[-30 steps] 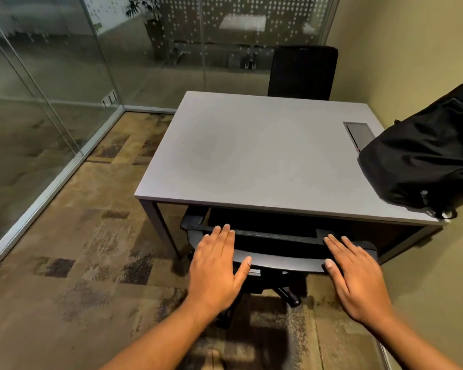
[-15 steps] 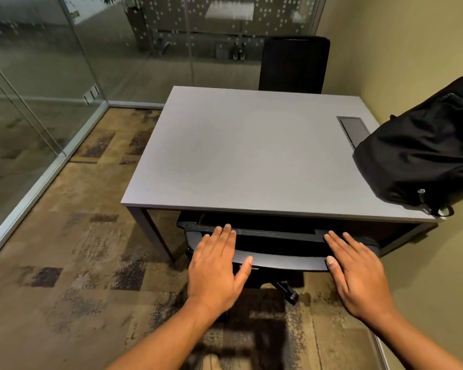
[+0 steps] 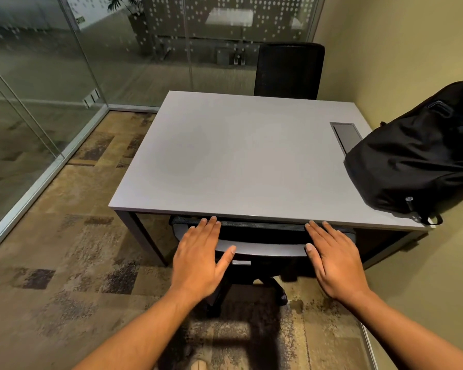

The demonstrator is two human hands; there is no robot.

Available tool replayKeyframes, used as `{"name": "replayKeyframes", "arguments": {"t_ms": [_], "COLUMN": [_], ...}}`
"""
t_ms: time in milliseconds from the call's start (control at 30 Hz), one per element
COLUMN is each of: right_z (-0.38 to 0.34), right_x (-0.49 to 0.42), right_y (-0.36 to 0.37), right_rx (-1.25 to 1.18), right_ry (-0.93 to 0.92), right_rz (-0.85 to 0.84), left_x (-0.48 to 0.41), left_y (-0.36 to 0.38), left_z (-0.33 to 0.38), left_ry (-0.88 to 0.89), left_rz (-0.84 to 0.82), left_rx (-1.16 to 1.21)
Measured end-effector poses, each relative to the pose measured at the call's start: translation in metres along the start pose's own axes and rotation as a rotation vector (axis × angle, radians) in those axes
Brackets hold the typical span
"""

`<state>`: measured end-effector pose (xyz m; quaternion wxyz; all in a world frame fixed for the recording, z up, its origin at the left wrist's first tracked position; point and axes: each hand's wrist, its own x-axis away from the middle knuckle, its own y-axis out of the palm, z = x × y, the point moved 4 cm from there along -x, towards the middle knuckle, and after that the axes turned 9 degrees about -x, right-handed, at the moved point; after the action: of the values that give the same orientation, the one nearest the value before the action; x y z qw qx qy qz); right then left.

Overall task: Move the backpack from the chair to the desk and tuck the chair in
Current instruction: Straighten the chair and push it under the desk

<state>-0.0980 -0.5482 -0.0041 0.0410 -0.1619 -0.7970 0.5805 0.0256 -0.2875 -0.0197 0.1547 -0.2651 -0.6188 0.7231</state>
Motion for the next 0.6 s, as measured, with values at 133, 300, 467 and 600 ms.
{"name": "replayKeyframes", "arguments": {"t_ms": [133,300,467,600], "right_z": [0.007,0.013,0.016,0.016], "right_x": [-0.012,-0.027,-0.037,-0.043], "right_y": [-0.001,-0.001,0.000,0.001], "right_rx": [0.010,0.018,0.028,0.026], "right_ry": [-0.014,-0.019,-0.018,-0.012], "right_rz": [-0.021,-0.037,-0.042,-0.034], "left_x": [-0.013,-0.028,-0.039,-0.045], "left_y": [0.003,0.005,0.007,0.008], "left_z": [0.000,0.000,-0.001,-0.001], "left_ry": [0.005,0.012,0.007,0.012], "left_rz": [-0.009,-0.018,-0.027,-0.028], "left_rx": [-0.009,-0.018,-0.021,-0.021]}}
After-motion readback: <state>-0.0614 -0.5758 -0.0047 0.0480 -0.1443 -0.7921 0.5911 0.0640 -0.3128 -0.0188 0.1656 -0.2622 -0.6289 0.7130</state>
